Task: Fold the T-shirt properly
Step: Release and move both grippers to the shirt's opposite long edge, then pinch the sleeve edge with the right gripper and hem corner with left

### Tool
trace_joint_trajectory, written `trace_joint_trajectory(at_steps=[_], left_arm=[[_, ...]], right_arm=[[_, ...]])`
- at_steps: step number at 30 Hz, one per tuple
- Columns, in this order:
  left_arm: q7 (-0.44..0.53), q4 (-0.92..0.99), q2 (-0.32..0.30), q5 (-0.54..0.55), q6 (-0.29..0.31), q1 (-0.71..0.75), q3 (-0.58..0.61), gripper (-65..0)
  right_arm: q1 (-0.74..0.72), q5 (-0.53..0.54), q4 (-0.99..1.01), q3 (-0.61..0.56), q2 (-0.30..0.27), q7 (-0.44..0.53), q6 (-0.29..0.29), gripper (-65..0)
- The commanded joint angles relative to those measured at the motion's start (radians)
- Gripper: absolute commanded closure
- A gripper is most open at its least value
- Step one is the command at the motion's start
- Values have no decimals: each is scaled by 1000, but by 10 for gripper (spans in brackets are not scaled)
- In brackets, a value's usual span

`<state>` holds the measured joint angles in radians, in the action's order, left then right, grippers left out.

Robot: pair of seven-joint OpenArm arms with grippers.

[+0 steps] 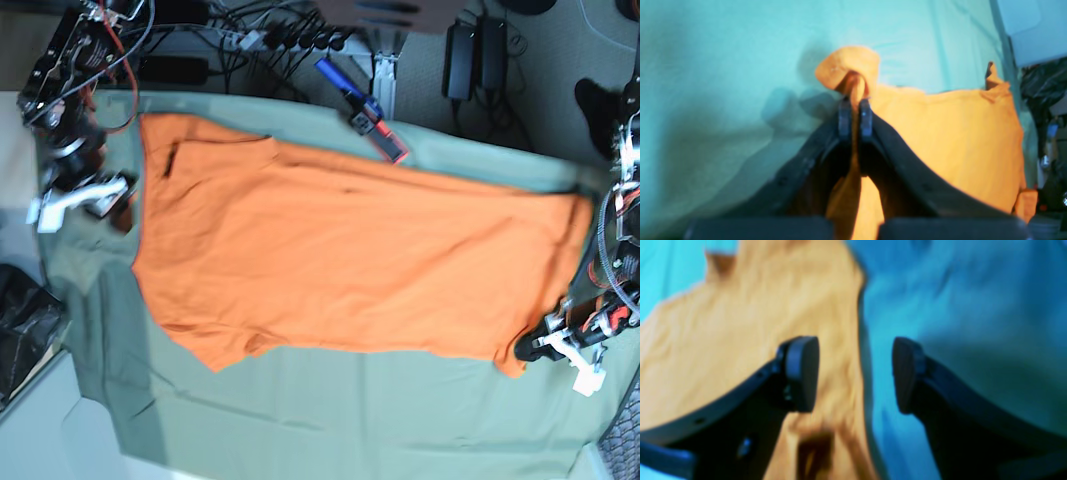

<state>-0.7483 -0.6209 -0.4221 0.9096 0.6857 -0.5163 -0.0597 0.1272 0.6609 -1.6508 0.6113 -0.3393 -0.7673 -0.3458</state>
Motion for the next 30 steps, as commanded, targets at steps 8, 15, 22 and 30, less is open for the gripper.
trace_joint_trajectory(at_steps=[8, 15, 22, 30], left_arm=[[0, -17, -31, 22, 12, -31, -3, 0], [-3, -17, -47, 23, 12, -31, -3, 0], [-4, -17, -69, 91, 12, -29, -3, 0], [-4, -17, -72, 111, 12, -29, -3, 0]], right_arm=[[-297, -30, 230, -27, -83, 63, -82, -349], [-617, -156, 664, -111, -90, 134, -82, -349], [-753, -239, 983, -305, -81, 219, -82, -349], [-753, -260, 975, -441, -28, 221, -89, -349]])
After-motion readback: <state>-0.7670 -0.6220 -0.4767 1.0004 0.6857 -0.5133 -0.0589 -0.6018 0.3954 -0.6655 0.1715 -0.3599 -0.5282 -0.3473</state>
